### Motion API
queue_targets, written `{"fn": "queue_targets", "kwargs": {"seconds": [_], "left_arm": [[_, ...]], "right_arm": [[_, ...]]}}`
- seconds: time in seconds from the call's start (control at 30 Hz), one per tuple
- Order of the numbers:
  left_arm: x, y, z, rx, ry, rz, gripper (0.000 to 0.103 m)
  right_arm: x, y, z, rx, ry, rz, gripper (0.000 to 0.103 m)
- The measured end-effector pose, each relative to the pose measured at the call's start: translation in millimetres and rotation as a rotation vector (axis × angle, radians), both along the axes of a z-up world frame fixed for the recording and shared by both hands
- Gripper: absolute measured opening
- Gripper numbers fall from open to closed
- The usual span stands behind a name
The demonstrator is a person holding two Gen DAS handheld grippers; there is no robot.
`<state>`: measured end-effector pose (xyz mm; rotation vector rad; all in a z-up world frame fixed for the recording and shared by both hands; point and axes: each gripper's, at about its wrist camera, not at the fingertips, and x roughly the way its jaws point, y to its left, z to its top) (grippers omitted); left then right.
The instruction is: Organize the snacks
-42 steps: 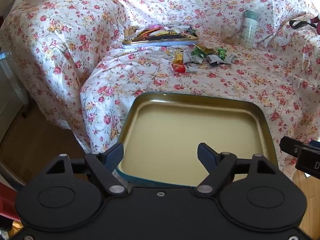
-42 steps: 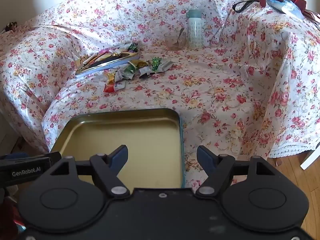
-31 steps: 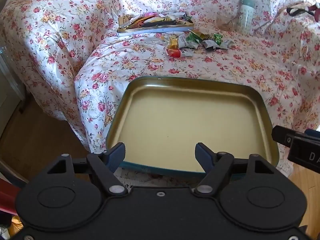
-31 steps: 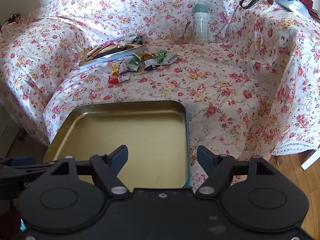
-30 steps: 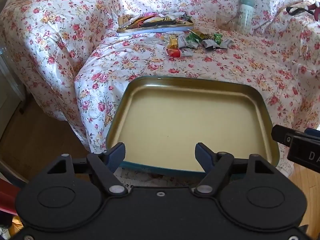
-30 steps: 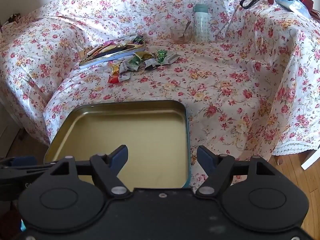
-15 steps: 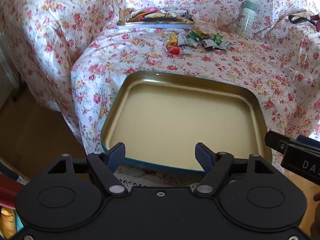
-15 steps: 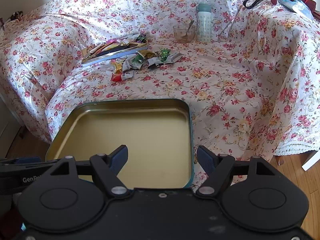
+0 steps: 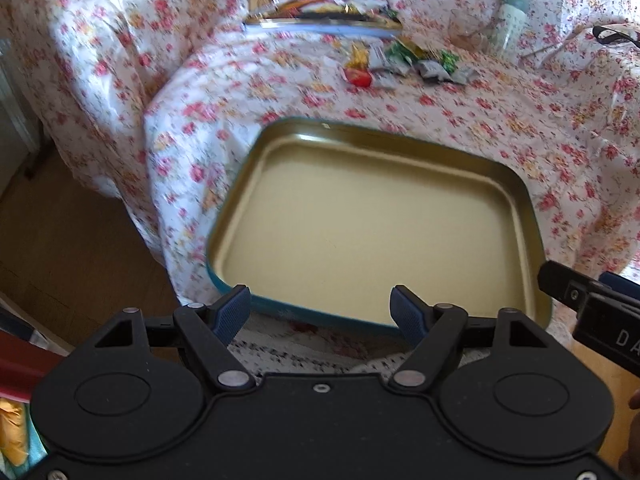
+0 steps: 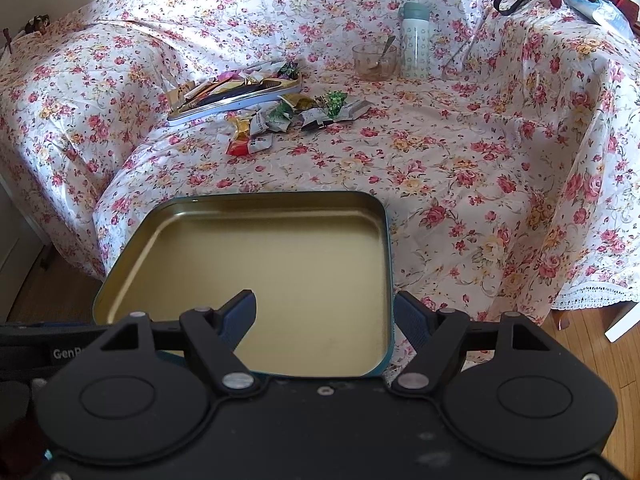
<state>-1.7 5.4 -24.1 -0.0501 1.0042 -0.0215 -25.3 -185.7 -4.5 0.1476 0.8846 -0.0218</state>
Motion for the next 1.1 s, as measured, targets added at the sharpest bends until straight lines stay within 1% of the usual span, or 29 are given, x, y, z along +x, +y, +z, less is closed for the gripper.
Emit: {"fn": "queue_targets", "kwargs": {"seconds": [0.07, 0.27, 0.63, 1.1], "left_arm": [[-0.5, -0.1, 2.7, 0.006, -0.012, -0.003, 0.077], [1.6, -1.6, 2.5, 0.005, 0.000, -0.016, 0.077], [0.8, -2.2, 2.6, 0.023, -0.006, -0.017, 0.077], [0.3, -1.5, 2.5, 0.025, -0.006, -0.018, 0.077]], "right_arm": [[-0.3, -0.1, 0.2, 0.001, -0.001, 0.001, 0.079], [-1.8, 0.9, 0.4, 0.003, -0.002, 0.003, 0.079], [-1.1, 2.7, 0.7, 0.004, 0.002, 0.006, 0.079], [-0.8, 2.5, -0.8, 0.005, 0.006, 0.008, 0.079]]}}
